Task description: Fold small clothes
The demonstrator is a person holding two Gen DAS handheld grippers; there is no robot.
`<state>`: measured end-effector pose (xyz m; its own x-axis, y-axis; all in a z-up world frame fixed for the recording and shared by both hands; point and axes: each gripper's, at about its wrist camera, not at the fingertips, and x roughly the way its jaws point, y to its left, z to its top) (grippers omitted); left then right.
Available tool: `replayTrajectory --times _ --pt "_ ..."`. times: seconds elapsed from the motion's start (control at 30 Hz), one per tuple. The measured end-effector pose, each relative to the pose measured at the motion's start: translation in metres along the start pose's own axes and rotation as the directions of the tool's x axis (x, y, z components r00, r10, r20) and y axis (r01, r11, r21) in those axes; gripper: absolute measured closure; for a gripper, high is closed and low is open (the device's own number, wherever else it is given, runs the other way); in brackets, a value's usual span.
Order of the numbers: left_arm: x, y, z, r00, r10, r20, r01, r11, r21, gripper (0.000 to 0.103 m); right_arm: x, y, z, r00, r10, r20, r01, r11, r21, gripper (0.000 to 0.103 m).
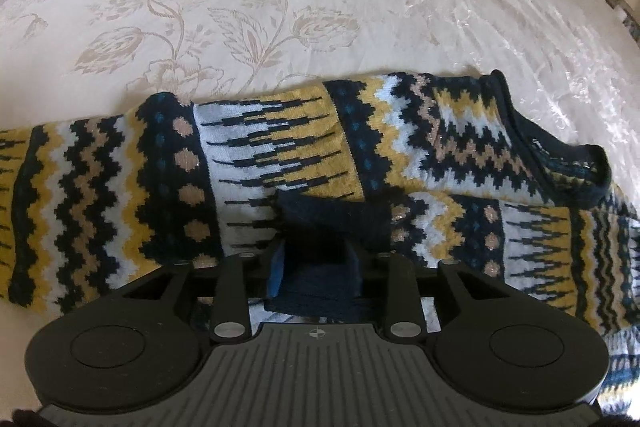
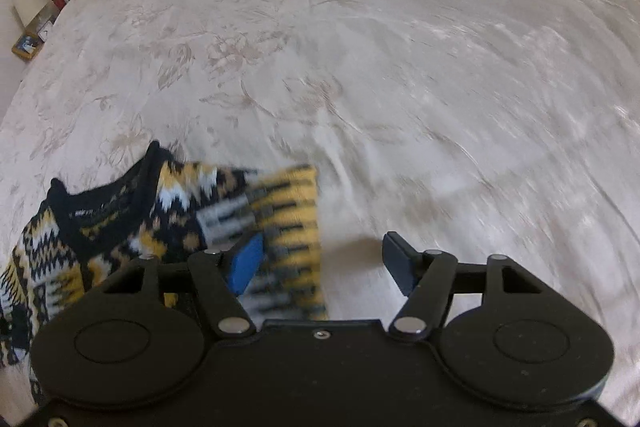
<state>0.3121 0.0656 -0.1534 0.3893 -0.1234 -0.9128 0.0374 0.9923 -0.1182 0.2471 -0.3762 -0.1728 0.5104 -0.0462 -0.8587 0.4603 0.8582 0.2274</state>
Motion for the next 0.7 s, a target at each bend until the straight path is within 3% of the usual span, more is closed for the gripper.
replayTrajectory --times 0.03,0.1,0.4,0.43,0.47,0.6,0.7 --pt "-0.001 0.000 0.000 1.000 -0.001 0.000 0.001 1.000 -0.004 0.070 0.006 -0.001 0.002 1.000 0.022 -0.015 -0.022 1.000 0.006 0.045" --pt "-0.002 0.001 -0.001 1.000 -0.002 -0.002 0.002 1.000 -0.012 0.069 0.018 -0.002 0.008 0.995 0.086 -0.050 -0.084 0.995 0.046 0.051" --pt "0.002 0.001 -0.001 1.000 -0.001 -0.007 0.001 1.000 -0.019 0.067 0.029 -0.027 0.015 0.961 0.275 -0.004 -0.266 0.935 0.234 0.047" --pt "0.003 0.001 -0.001 1.000 0.000 -0.007 0.000 1.000 -0.019 0.067 0.030 -0.026 0.016 0.959 0.283 0.000 -0.276 0.935 0.225 0.065" --pt "0.003 0.001 -0.001 1.000 0.001 -0.007 -0.001 1.000 -0.018 0.067 0.027 -0.023 0.016 0.962 0.274 0.002 -0.269 0.943 0.196 0.082" --pt "0.005 0.001 -0.001 1.000 0.002 -0.005 -0.002 1.000 -0.018 0.065 -0.009 0.010 0.010 0.962 0.260 0.087 -0.257 0.965 -0.045 0.084" --pt "0.006 0.001 -0.001 1.000 0.001 -0.004 -0.001 1.000 -0.023 0.064 -0.029 0.033 0.002 0.968 0.196 0.154 -0.161 0.963 -0.216 0.084"
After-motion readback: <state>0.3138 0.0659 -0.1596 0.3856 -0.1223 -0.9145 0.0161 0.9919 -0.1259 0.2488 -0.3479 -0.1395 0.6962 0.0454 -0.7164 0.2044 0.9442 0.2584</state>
